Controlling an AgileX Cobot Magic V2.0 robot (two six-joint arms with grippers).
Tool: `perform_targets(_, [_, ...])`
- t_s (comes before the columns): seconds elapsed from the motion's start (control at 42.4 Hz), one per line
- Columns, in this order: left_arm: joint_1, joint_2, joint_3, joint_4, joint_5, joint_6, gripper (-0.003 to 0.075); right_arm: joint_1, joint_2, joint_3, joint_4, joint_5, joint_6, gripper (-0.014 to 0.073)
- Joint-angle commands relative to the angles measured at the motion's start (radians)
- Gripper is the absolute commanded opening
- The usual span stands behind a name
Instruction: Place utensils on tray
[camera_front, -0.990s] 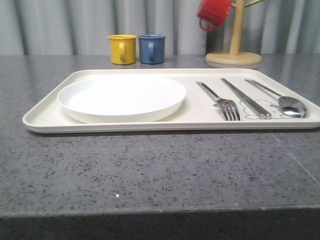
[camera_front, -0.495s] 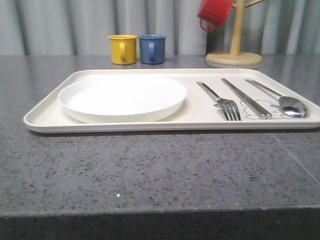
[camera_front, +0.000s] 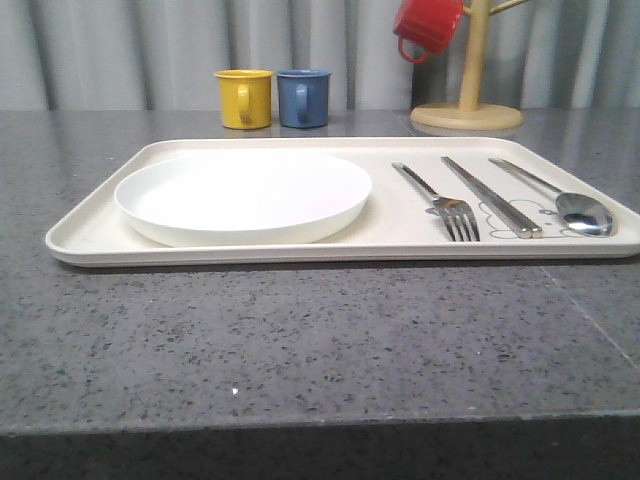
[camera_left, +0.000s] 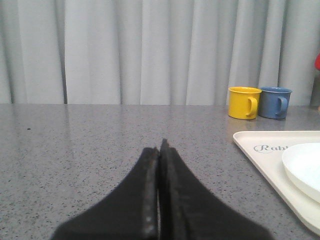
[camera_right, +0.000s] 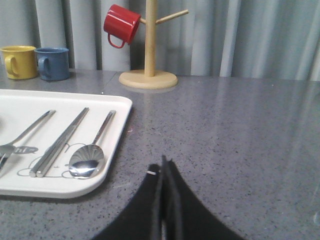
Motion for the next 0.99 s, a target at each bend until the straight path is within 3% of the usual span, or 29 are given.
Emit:
perform_targets(0.0, [-0.005, -0.019, 0.013, -0.001, -0.077, 0.001, -0.002, -0.003, -0.015, -0.001, -0.063, -0.119, 0.103, -0.0067])
perform_targets(0.966, [-0.005, -0.019, 0.013, -0.001, -0.077, 0.001, -0.002, -0.003, -0.015, -0.001, -0.062, -0.138, 0.116, -0.0067])
